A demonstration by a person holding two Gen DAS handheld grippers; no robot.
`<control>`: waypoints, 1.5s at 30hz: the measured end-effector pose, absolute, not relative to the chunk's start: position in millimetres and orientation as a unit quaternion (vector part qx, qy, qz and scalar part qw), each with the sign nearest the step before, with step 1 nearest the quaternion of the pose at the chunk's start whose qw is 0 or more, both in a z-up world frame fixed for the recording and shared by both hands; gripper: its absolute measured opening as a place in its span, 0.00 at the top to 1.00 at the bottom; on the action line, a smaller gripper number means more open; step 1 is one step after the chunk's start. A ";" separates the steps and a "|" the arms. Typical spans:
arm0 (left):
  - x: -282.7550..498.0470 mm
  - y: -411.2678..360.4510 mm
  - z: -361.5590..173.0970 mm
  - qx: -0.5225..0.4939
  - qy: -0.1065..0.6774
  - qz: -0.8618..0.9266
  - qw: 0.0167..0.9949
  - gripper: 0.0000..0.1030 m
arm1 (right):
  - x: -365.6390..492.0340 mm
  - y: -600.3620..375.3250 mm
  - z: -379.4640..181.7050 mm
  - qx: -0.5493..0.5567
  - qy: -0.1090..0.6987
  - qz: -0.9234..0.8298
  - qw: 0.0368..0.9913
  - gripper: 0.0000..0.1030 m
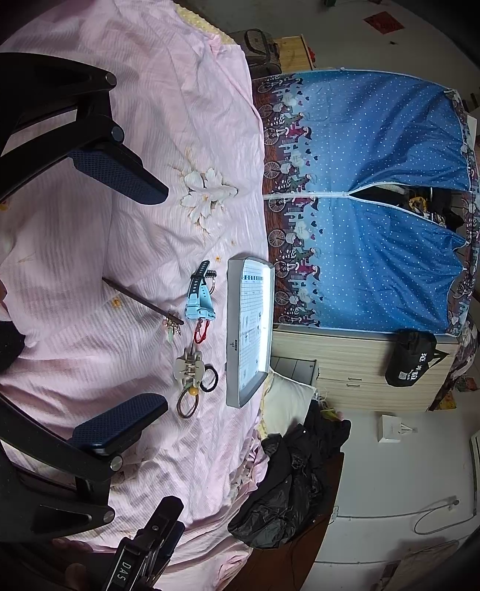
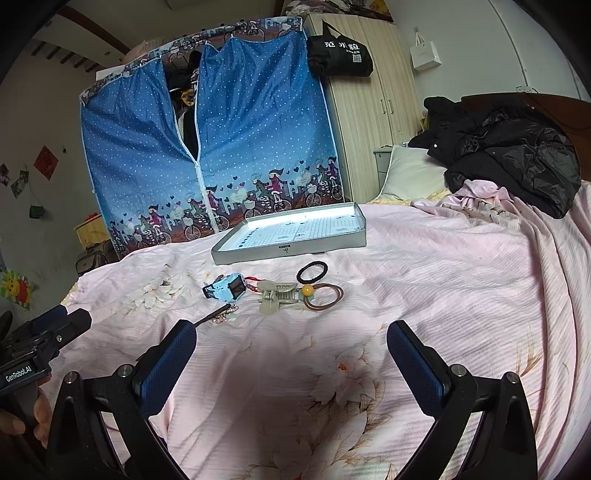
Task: Organize jewelry
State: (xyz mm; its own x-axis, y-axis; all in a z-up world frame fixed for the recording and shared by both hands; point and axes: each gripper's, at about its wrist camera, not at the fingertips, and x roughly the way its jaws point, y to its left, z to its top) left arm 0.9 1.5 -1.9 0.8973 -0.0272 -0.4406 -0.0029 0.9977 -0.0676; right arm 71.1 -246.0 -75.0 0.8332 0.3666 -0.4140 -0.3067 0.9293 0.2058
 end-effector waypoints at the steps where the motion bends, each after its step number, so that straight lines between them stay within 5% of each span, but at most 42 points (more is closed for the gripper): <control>1: 0.8 1.4 -2.0 -0.033 0.227 -0.006 0.973 0.03 | 70.8 -246.1 -75.1 0.066 0.229 0.176 0.955 0.00; 45: -0.3 -1.6 -3.8 -0.036 0.229 -0.008 0.973 0.03 | 72.5 -247.3 -74.6 0.067 0.231 0.177 0.954 0.00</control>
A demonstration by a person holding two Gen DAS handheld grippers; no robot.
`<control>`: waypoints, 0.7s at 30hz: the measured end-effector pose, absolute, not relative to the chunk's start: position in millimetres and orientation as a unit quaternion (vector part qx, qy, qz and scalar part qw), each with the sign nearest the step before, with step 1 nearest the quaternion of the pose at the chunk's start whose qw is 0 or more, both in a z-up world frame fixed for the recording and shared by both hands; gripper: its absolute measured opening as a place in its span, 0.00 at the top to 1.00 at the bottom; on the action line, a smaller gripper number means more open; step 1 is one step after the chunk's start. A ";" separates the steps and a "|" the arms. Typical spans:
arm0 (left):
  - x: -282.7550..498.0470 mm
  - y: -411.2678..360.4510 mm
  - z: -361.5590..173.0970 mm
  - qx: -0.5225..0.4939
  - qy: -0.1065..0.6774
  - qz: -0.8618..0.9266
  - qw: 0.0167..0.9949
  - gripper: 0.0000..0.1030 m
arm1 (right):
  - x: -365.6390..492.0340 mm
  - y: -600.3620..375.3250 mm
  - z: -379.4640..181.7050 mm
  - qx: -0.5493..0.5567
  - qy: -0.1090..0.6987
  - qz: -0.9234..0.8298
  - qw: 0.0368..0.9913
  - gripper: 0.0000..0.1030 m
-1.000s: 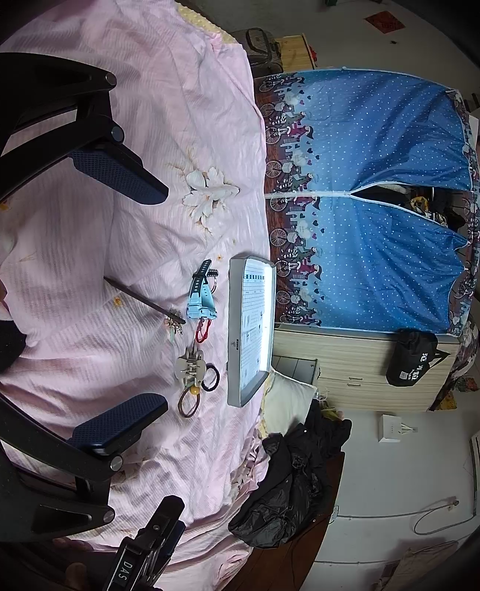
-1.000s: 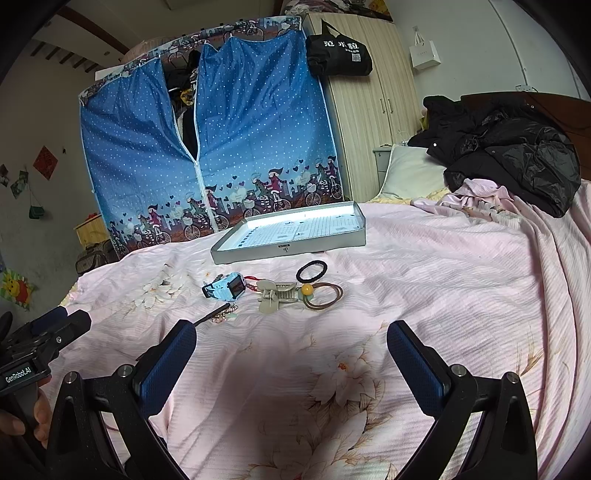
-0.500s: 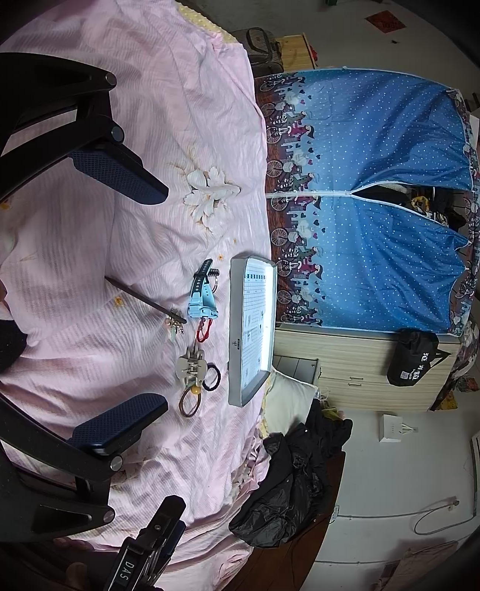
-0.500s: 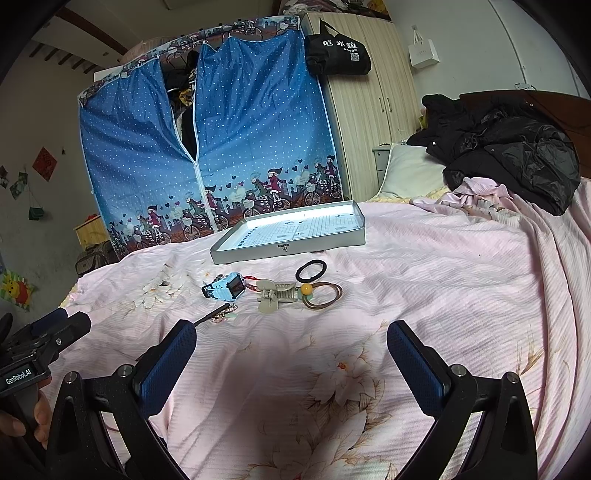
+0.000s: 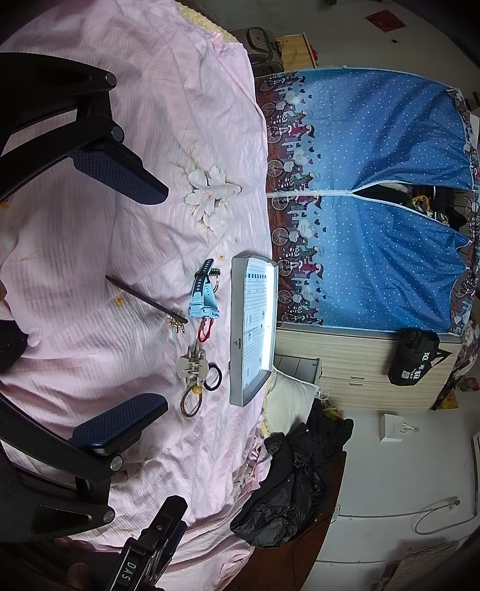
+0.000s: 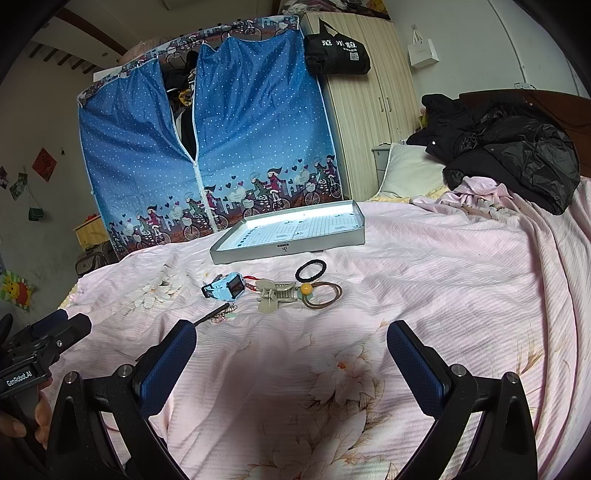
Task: Organize jewelry
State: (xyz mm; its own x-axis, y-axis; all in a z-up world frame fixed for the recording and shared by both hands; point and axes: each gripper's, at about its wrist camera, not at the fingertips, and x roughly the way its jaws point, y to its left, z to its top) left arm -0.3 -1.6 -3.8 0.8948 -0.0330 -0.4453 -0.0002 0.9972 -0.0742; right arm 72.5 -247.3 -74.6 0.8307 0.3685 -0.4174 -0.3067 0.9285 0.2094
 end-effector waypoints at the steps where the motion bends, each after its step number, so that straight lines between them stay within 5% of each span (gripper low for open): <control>1: -0.1 -1.4 -3.6 -0.036 0.229 -0.008 0.973 0.03 | 72.6 -247.3 -74.5 0.067 0.231 0.177 0.954 0.00; 21: 19.5 15.7 -10.8 -0.052 0.280 -0.024 0.958 0.03 | 75.6 -244.4 -76.5 0.054 0.243 0.153 0.956 0.00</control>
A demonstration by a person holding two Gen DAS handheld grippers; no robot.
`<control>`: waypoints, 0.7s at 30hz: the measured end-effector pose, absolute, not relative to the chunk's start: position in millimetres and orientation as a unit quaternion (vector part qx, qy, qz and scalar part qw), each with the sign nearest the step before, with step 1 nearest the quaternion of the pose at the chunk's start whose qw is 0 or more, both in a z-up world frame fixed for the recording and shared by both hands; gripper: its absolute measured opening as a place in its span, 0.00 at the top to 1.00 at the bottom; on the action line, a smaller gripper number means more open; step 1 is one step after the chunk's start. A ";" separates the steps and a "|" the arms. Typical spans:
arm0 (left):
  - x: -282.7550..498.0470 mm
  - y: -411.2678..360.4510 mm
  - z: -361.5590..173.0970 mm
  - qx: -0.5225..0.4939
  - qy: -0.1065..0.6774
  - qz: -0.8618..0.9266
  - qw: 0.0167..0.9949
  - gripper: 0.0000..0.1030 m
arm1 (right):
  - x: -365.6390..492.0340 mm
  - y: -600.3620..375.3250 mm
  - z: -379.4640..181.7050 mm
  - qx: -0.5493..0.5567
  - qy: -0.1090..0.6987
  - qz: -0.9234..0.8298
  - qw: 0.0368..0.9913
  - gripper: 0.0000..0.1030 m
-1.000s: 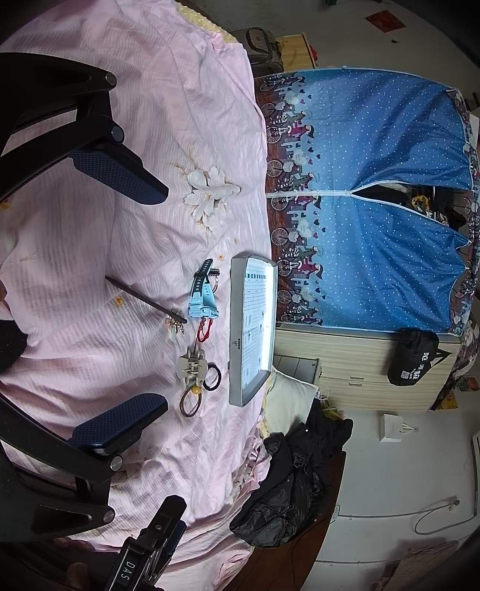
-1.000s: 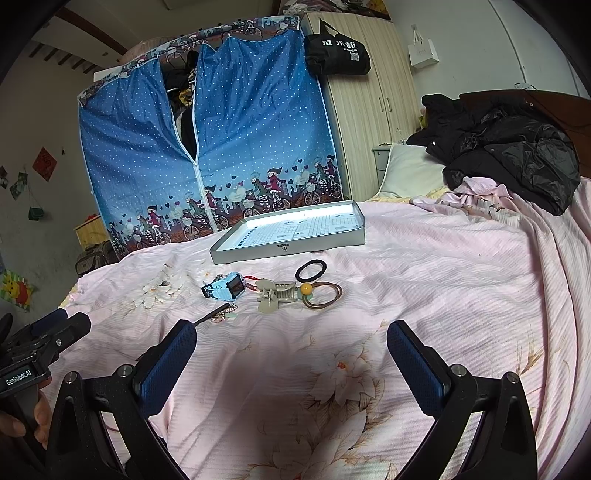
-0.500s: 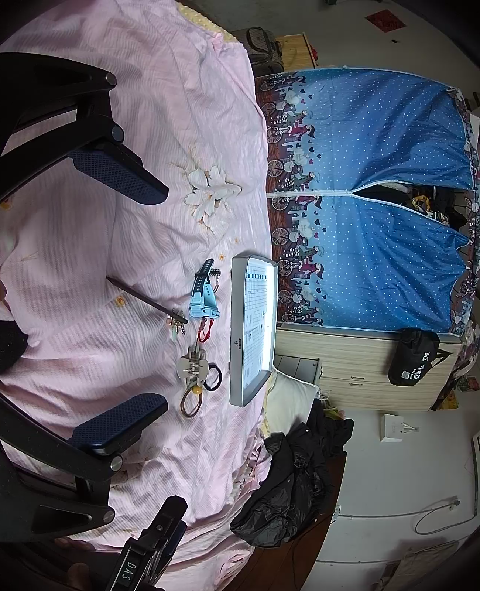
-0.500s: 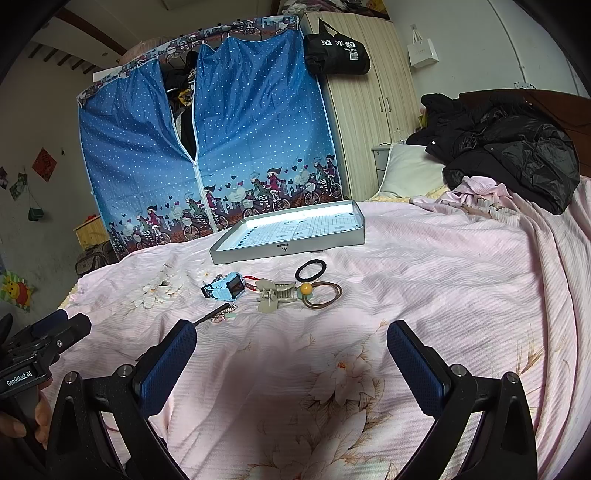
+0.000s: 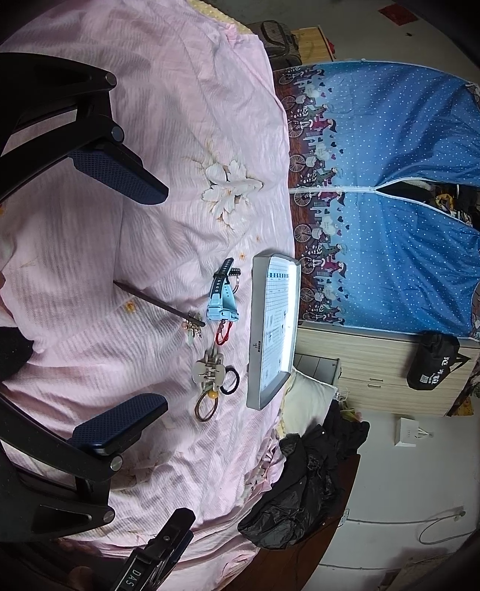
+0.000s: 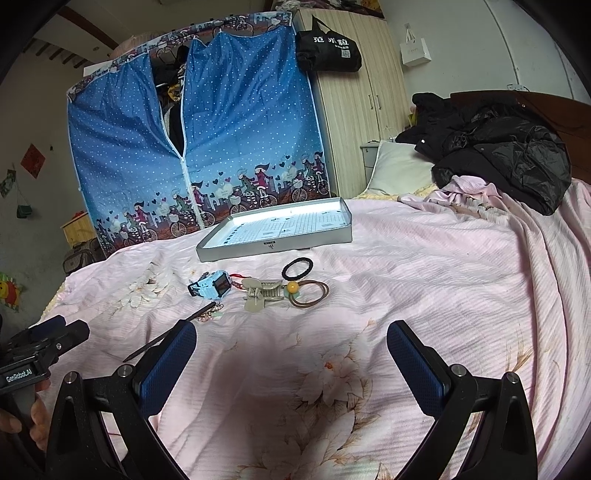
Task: Organize jewelry
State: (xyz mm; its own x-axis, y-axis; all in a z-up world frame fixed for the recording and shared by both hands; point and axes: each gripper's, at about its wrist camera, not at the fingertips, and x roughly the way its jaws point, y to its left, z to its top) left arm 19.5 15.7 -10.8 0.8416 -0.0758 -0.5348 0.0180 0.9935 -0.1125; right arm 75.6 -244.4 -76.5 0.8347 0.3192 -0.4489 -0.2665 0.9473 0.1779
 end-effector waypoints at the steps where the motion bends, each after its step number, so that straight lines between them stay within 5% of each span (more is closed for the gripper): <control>1: 21.8 20.3 -10.3 -0.057 0.285 -0.030 0.956 0.03 | 77.5 -243.3 -70.9 0.048 0.247 0.150 0.956 0.00; 11: 58.5 45.6 11.6 -0.058 0.340 -0.132 0.929 0.03 | 101.9 -234.6 -10.2 0.058 0.360 0.164 0.917 0.00; 21: 70.2 43.5 72.9 -0.014 0.353 -0.215 0.910 0.03 | 93.6 -215.1 41.1 0.016 0.378 0.153 0.913 0.00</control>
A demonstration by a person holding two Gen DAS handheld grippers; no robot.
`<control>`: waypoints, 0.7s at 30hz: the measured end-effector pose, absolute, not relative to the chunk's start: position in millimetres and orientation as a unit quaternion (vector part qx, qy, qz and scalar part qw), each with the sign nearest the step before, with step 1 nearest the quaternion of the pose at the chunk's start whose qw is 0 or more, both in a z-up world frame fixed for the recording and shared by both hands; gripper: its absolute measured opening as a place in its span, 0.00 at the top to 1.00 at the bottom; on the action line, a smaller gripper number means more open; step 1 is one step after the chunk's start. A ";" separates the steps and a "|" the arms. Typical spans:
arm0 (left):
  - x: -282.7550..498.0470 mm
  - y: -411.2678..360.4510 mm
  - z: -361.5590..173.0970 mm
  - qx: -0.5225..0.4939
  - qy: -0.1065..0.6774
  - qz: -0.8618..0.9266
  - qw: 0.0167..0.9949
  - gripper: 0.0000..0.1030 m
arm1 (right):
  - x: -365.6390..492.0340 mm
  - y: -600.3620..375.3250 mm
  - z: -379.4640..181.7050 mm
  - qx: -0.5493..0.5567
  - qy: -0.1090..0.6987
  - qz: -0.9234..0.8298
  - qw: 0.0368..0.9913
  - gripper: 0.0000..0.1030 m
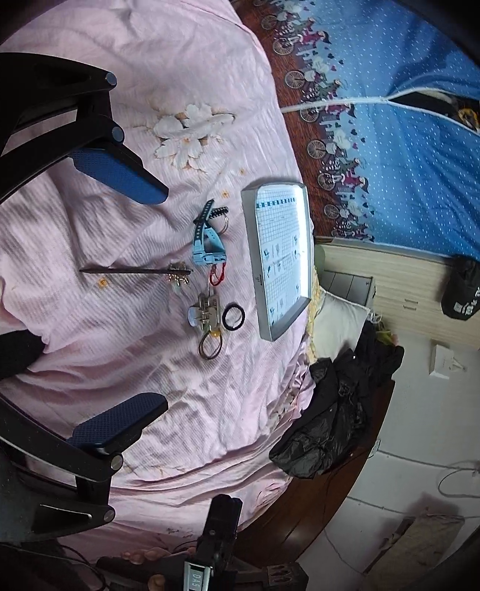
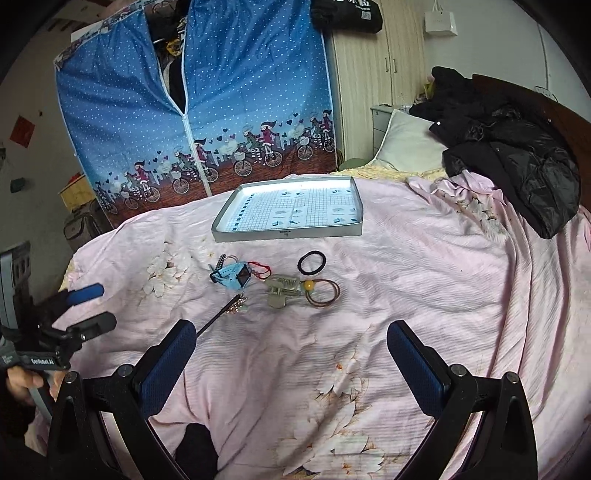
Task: Organize jewelry
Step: 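Grasp the black hairpin with gold ornament with left tool while right tool reaches the beige claw clip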
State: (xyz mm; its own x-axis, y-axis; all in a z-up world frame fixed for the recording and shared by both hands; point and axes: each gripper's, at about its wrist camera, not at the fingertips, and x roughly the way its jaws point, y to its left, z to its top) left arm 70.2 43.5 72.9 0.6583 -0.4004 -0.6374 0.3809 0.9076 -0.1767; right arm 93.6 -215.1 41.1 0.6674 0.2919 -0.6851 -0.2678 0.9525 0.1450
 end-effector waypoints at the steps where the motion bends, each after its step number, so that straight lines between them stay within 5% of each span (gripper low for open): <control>1: 70.3 42.1 82.3 -0.004 0.354 -0.220 0.909 0.03 | 91.5 -212.0 44.5 0.015 0.382 0.155 0.911 0.00; 12: 104.5 36.1 115.1 0.078 0.405 -0.252 0.875 0.03 | 146.7 -181.7 44.8 -0.025 0.446 0.198 0.872 0.00; 19: 167.2 42.8 44.8 0.043 0.442 -0.266 0.856 0.04 | 218.7 -166.4 16.6 -0.117 0.436 0.264 0.853 0.00; 21: 188.9 47.9 15.8 0.012 0.456 -0.260 0.851 0.11 | 230.5 -172.3 0.8 -0.107 0.413 0.277 0.861 0.00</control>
State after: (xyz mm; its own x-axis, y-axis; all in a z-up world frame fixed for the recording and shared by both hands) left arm 188.9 47.9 15.8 0.4487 -0.4311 -0.7828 0.4529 0.8648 -0.2167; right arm 230.5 -172.3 0.8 0.5050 0.3882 -0.7709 -0.5654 0.8236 0.0443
